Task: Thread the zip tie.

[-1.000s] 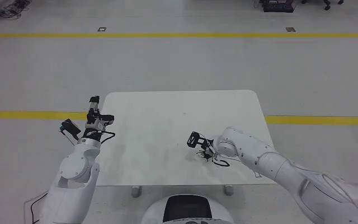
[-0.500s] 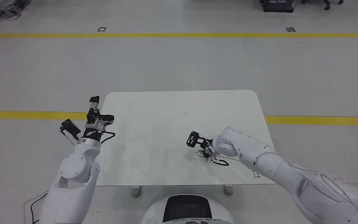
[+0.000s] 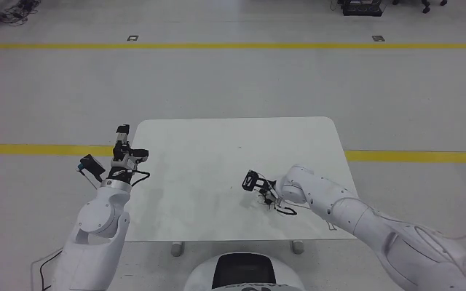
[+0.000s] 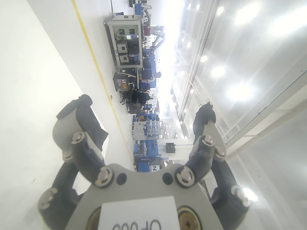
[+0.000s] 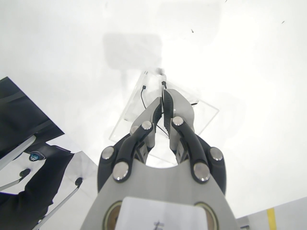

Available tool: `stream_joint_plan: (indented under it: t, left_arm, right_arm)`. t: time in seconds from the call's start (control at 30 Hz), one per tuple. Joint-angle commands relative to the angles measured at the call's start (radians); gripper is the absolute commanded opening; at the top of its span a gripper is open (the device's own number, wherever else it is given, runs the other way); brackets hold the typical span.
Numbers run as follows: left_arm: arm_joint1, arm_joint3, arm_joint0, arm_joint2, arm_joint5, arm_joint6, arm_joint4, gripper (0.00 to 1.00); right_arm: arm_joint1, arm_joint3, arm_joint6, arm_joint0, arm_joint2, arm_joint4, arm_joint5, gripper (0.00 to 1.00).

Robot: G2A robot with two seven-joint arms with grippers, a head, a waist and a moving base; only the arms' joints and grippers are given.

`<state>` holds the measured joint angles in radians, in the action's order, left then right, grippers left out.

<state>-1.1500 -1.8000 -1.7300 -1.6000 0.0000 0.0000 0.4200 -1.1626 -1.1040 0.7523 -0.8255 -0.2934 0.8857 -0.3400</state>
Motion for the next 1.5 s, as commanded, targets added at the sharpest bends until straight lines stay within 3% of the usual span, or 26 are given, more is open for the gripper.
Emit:
stream_joint_plan:
  t: [0.0,0.2,0.37,0.63,0.83,1.17,1.27,1.47]
  left_arm:
    - [0.0,0.0,0.0,0.0,0.0,0.0,0.0,1.0]
    - [0.0,0.0,0.0,0.0,0.0,0.0,0.0,1.0]
    - [0.0,0.0,0.0,0.0,0.0,0.0,0.0,1.0]
    - [0.0,0.0,0.0,0.0,0.0,0.0,0.0,1.0]
    - [0.0,0.0,0.0,0.0,0.0,0.0,0.0,1.0]
    - [0.0,0.0,0.0,0.0,0.0,0.0,0.0,1.0]
    - [0.0,0.0,0.0,0.0,0.0,0.0,0.0,1.0]
    - [0.0,0.0,0.0,0.0,0.0,0.0,0.0,1.0]
  right_arm:
    - [0.001,-0.004,0.004,-0.001,-0.007,0.008,0.001,0.0]
    - [0.024,-0.071,0.024,-0.025,-0.05,0.041,0.031,0.0]
    - [0.067,-0.173,0.032,-0.071,-0.115,0.058,0.058,0.0]
    - [0.178,-0.385,0.014,-0.226,-0.311,0.04,0.072,0.0]
    - [0.251,-0.488,-0.021,-0.378,-0.484,-0.057,0.016,0.0]
    - [0.254,-0.491,-0.035,-0.389,-0.493,-0.073,0.01,0.0]
    - [0.255,-0.486,-0.059,-0.399,-0.503,-0.118,0.0,0.0]
    - [0.271,-0.48,-0.072,-0.416,-0.526,-0.325,0.0,0.0]
